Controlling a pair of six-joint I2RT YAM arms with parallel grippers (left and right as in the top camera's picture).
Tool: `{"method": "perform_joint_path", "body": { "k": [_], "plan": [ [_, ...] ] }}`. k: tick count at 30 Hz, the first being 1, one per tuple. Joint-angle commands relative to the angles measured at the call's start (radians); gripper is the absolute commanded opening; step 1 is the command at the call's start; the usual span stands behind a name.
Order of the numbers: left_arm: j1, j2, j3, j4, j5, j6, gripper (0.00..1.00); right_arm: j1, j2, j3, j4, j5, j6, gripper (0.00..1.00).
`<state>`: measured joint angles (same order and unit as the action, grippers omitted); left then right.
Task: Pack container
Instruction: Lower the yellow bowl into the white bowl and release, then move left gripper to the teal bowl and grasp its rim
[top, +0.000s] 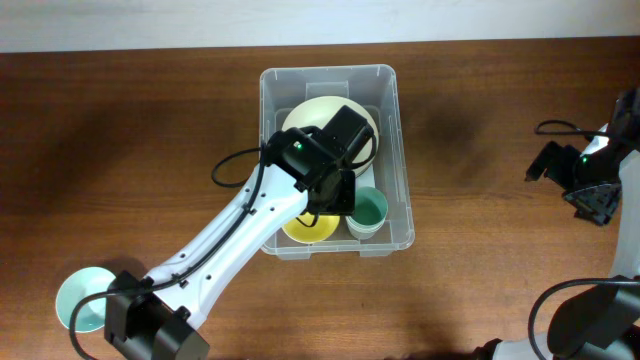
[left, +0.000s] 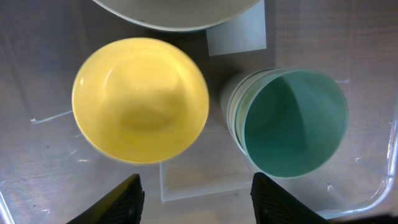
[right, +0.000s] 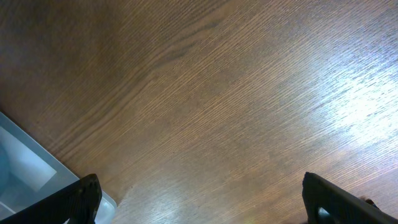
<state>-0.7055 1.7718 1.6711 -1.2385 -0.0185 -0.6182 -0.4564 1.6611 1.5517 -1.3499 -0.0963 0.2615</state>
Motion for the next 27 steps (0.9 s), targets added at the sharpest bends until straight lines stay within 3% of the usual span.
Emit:
{"method": "perform_joint_path", "body": {
  "k": [1, 7, 14, 16, 17, 20, 27],
  "plan": [
    [0.022, 0.002, -0.001, -0.008, -0.038, 0.005, 0.58, 0.006, -0.023, -0.007, -0.001, -0.005, 0.000, 0.99],
    [0.171, -0.071, 0.000, -0.071, -0.100, 0.004, 0.58, 0.006, -0.023, -0.007, -0.001, -0.005, 0.000, 0.99],
    [0.613, -0.303, -0.001, -0.147, -0.155, 0.000, 0.63, 0.006, -0.022, -0.008, 0.000, -0.005, 0.001, 0.99],
    [0.768, -0.340, -0.015, -0.188, -0.154, -0.043, 0.81, 0.006, -0.022, -0.008, 0.000, -0.005, 0.001, 0.99],
    [0.811, -0.347, -0.029, -0.192, -0.154, -0.050, 0.84, 0.006, -0.022, -0.008, 0.000, -0.005, 0.001, 0.99],
    [0.948, -0.359, -0.125, -0.170, -0.154, -0.053, 0.87, 0.006, -0.022, -0.008, 0.000, -0.005, 0.001, 0.99],
    [1.185, -0.358, -0.455, 0.055, -0.101, -0.052, 0.87, 0.006, -0.022, -0.008, 0.000, -0.005, 0.001, 0.99]
  ]
}}
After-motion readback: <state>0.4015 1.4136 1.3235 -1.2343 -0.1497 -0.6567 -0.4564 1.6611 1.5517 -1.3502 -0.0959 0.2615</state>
